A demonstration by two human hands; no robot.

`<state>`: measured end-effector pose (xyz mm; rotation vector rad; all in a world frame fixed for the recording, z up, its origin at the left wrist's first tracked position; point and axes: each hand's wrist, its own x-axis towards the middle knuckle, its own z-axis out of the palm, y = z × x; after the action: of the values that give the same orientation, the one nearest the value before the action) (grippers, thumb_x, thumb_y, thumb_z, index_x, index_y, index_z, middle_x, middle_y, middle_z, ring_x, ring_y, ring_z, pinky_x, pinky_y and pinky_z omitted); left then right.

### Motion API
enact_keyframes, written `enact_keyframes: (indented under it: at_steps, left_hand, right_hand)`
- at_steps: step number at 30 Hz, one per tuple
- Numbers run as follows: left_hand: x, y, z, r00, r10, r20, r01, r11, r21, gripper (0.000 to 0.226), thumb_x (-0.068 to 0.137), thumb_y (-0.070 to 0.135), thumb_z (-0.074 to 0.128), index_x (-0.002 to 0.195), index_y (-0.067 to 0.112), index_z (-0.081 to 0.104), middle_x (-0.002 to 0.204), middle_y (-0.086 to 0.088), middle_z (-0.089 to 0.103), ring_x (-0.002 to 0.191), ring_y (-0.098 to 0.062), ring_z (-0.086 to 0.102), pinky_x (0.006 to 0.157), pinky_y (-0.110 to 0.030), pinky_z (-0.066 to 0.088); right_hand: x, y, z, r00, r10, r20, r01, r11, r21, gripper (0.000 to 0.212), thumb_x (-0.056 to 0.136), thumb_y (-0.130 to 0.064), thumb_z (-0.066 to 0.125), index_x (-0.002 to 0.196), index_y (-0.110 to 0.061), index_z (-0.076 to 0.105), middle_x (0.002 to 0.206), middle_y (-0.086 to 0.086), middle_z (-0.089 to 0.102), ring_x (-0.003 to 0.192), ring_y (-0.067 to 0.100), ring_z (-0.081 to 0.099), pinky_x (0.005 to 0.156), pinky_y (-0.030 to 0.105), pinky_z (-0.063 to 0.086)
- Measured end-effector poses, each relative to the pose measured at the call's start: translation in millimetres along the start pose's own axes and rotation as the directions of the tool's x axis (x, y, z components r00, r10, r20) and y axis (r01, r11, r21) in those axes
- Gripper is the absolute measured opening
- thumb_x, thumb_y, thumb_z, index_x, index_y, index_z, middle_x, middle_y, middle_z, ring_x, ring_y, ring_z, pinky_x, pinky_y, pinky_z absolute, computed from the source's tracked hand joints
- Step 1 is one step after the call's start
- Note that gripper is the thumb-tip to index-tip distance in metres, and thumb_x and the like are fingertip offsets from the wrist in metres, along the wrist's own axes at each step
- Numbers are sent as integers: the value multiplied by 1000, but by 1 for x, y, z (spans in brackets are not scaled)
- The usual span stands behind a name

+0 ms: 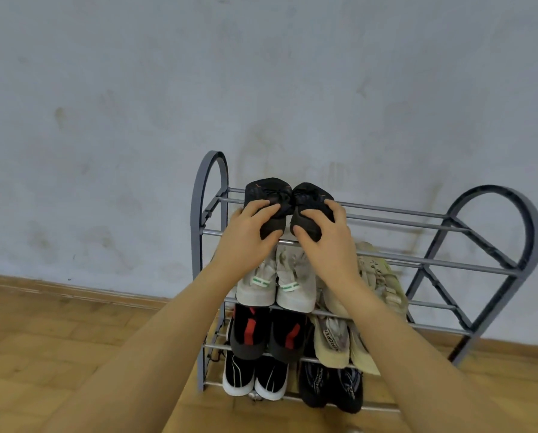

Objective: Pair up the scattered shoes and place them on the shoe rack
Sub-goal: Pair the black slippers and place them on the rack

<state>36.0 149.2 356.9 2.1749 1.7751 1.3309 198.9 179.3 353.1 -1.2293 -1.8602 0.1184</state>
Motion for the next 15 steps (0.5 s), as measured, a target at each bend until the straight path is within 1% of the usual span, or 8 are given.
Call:
enact_keyframes:
  at_steps: [2, 4, 8, 10, 13, 15]
  left_hand:
    - [0, 0, 5, 1000, 2, 7, -2, 1000, 12, 50, 87, 25, 61, 135, 18, 47, 140, -4, 43, 125, -32, 40, 105, -43, 36]
    - [-2, -2, 9, 1000, 1, 22, -2, 999, 47, 51, 88, 25, 59, 136, 18, 44, 141, -5, 42, 124, -34, 38, 104, -42, 36]
    - [-4, -7, 10, 998, -13, 68, 4, 992, 123, 54, 91, 27, 53, 141, 22, 34, 145, -4, 34, 128, -38, 30, 102, -47, 35]
    - [-4, -7, 7, 996, -31, 79, 20, 991, 133, 56, 91, 28, 51, 143, 24, 30, 147, -4, 30, 130, -37, 27, 103, -49, 34]
    - [-6, -2, 4, 994, -48, 101, 28, 981, 191, 58, 92, 29, 48, 145, 26, 24, 149, -5, 26, 134, -35, 23, 104, -48, 33]
    - [-12, 4, 1, 995, -34, 91, 11, 969, 246, 59, 92, 30, 47, 146, 24, 22, 150, -7, 26, 137, -35, 20, 107, -48, 31]
  right_hand:
    - [-2, 6, -1, 999, -8, 33, 8, 1000, 5, 31, 86, -35, 61, 116, -27, 59, 147, 5, 29, 120, 33, 46, 96, 46, 44]
    - [-4, 10, 0, 997, -36, 61, 38, 999, -34, 33, 87, -36, 60, 118, -28, 58, 148, 5, 28, 119, 33, 47, 94, 46, 45]
    - [-5, 10, 3, 996, -60, 73, 66, 995, -81, 35, 89, -37, 58, 122, -27, 55, 150, 6, 27, 116, 37, 48, 93, 47, 46]
    - [-5, 9, 4, 994, -73, 87, 82, 992, -101, 37, 90, -37, 56, 126, -27, 52, 151, 6, 24, 116, 39, 47, 92, 46, 46]
    - [-5, 10, 0, 986, -78, 148, 104, 979, -176, 45, 92, -42, 50, 135, -30, 42, 155, 6, 15, 119, 37, 45, 93, 48, 46]
    - [-7, 11, -7, 977, -76, 197, 119, 969, -218, 51, 93, -45, 45, 141, -36, 30, 157, 4, 6, 123, 36, 43, 97, 50, 42]
